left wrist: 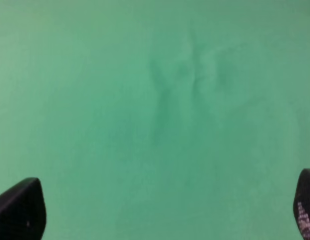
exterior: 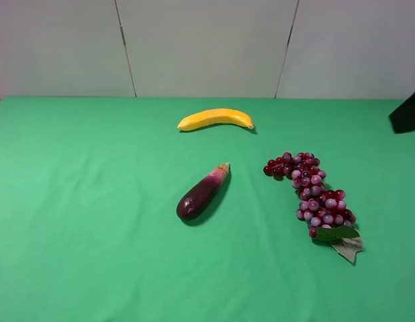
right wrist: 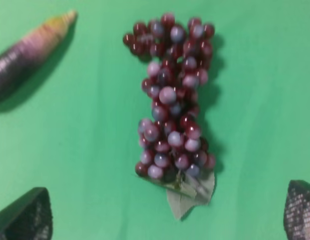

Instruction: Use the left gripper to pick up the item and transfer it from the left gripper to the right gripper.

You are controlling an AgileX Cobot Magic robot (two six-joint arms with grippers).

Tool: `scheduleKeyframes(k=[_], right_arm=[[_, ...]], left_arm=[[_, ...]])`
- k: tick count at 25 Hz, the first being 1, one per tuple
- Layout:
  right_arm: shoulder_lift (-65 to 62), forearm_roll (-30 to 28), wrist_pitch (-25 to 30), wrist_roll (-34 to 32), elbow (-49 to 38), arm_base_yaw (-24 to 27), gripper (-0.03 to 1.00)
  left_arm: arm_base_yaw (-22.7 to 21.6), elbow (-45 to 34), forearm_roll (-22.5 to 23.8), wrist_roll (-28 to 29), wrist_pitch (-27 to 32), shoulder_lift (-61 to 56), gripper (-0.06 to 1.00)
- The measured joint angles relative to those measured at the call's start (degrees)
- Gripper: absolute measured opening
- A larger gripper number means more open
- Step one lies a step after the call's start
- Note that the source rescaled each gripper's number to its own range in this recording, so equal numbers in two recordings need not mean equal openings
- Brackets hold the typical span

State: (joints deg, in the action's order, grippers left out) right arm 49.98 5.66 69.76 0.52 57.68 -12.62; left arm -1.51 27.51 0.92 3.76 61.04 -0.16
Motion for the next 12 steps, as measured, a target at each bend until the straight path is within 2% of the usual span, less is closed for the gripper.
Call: scheduleKeyframes(k=[12], right_arm=[[-22.85,0.0,0.25,-2.05,-13.32,0.0,1.0]], left_arm=[[0.0,0.0,0.0,0.0,0.0,0.0,1.0]])
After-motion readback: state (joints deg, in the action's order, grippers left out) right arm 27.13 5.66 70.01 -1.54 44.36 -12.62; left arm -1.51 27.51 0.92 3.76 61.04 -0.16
